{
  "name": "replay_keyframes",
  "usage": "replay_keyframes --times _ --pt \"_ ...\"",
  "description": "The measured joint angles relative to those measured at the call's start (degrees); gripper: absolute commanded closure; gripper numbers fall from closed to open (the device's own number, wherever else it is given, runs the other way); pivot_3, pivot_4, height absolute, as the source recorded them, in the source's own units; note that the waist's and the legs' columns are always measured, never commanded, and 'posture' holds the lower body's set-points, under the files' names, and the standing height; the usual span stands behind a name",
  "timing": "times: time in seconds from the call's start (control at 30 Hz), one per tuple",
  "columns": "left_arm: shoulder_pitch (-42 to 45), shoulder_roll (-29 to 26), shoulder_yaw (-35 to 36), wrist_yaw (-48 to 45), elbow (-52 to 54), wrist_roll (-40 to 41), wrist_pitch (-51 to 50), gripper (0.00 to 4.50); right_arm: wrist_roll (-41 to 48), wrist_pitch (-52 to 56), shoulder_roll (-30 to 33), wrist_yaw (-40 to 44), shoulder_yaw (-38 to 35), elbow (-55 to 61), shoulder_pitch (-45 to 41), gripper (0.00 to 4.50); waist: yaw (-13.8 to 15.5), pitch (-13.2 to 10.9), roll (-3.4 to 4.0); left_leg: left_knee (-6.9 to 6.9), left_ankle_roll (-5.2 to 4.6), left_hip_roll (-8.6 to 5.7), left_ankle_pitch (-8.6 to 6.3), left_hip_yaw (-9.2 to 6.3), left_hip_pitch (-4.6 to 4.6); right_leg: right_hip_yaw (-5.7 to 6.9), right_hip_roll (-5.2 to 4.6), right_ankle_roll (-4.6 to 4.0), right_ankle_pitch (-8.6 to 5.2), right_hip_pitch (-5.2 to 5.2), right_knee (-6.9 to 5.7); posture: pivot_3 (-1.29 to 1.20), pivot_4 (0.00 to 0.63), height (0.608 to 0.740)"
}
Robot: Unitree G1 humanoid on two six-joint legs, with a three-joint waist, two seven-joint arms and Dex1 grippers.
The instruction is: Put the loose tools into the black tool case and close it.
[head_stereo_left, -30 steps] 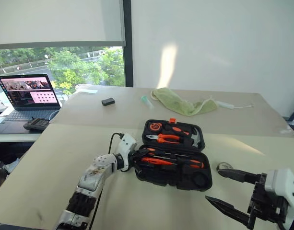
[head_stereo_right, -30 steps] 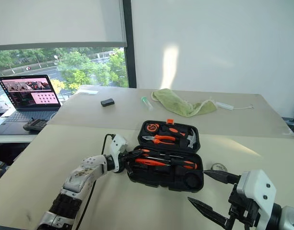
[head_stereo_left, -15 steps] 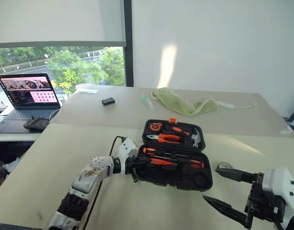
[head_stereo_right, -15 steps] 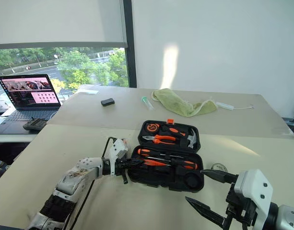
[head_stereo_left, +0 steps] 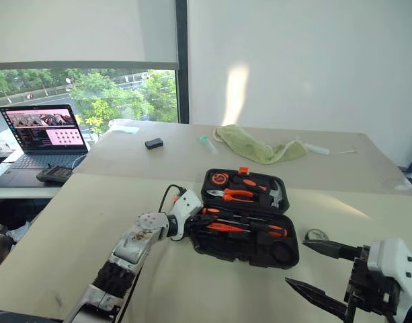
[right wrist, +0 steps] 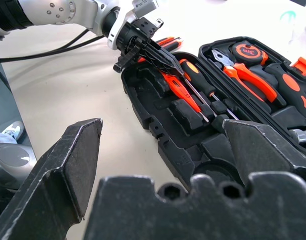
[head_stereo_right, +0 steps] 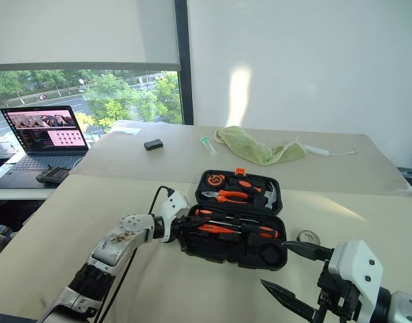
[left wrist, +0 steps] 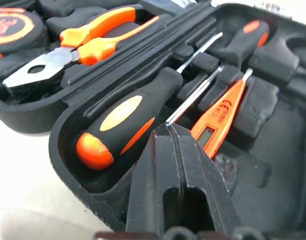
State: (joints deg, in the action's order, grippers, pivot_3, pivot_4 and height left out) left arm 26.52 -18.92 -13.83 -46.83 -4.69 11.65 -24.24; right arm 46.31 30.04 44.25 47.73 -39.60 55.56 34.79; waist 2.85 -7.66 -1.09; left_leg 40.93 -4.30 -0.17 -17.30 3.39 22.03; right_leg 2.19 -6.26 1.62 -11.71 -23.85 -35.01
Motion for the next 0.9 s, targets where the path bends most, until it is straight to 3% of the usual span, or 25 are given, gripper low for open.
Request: replay_keyframes --times 0.07,0.2,0.3,0.5,0.67,0.87,0.9 --pt "-0.9 2.5 4.9 1.5 0.0 4.7 -3.3 4.48 0.0 0.0 0.0 0.0 0.0 0.1 0.0 0.00 0.0 -0.1 -0.08 0.07 -0.03 0.00 0.04 -0.02 0.28 0.01 -0.04 0.06 0.05 -0.28 -0.04 0.00 0.150 0.740" --pt "0.8 2.7 14.7 5.9 3.7 12.5 -11.3 3.48 -0.1 0.0 0.0 0.0 0.1 0.1 -0.5 0.00 -0.5 -0.2 -0.29 0.02 0.00 0.03 0.08 -0.05 0.38 0.05 0.10 0.05 0.09 -0.38 -0.04 0.00 0.150 0.740" --pt "2.1 -0.3 19.6 11.0 8.9 15.1 -18.7 2.34 -0.5 -0.2 0.0 0.2 0.8 -0.7 -1.7 0.00 -0.8 -0.2 -0.26 -0.07 0.02 -0.01 0.07 -0.02 0.26 0.04 0.31 0.05 0.09 -0.31 -0.04 0.00 0.150 0.740" --pt "-2.5 -2.4 17.1 23.4 17.5 12.0 -33.3 0.05 -1.3 -0.8 1.5 0.9 4.0 -3.0 -6.1 0.00 -0.2 -0.3 -0.31 -0.03 0.00 -0.07 0.07 -0.04 0.29 0.04 0.32 0.07 0.10 -0.28 -0.02 0.00 0.150 0.740" --pt "-2.2 0.5 13.8 31.1 19.6 9.3 -41.9 0.05 -1.1 -0.8 3.1 2.3 4.3 -4.0 -7.0 0.00 -0.3 -0.3 -0.34 -0.03 0.01 -0.07 0.07 -0.03 0.29 0.00 0.32 0.07 0.10 -0.28 -0.03 0.00 0.150 0.740" --pt "-1.9 1.5 12.3 35.2 21.2 6.7 -44.8 0.05 -0.3 -0.7 4.3 3.6 2.3 -5.0 -6.8 0.00 -0.6 -0.2 -0.25 -0.10 0.06 -0.04 0.10 -0.03 0.17 -0.05 0.29 0.03 0.08 -0.24 -0.06 0.00 0.150 0.740" --pt "-2.2 1.6 12.1 35.6 21.4 6.3 -44.5 0.55 0.0 -0.7 4.4 3.7 2.0 -5.0 -6.7 0.00 -0.6 -0.2 -0.23 -0.10 0.08 -0.01 0.10 -0.03 0.15 -0.06 0.21 0.01 0.08 -0.23 -0.06 0.00 0.150 0.740"
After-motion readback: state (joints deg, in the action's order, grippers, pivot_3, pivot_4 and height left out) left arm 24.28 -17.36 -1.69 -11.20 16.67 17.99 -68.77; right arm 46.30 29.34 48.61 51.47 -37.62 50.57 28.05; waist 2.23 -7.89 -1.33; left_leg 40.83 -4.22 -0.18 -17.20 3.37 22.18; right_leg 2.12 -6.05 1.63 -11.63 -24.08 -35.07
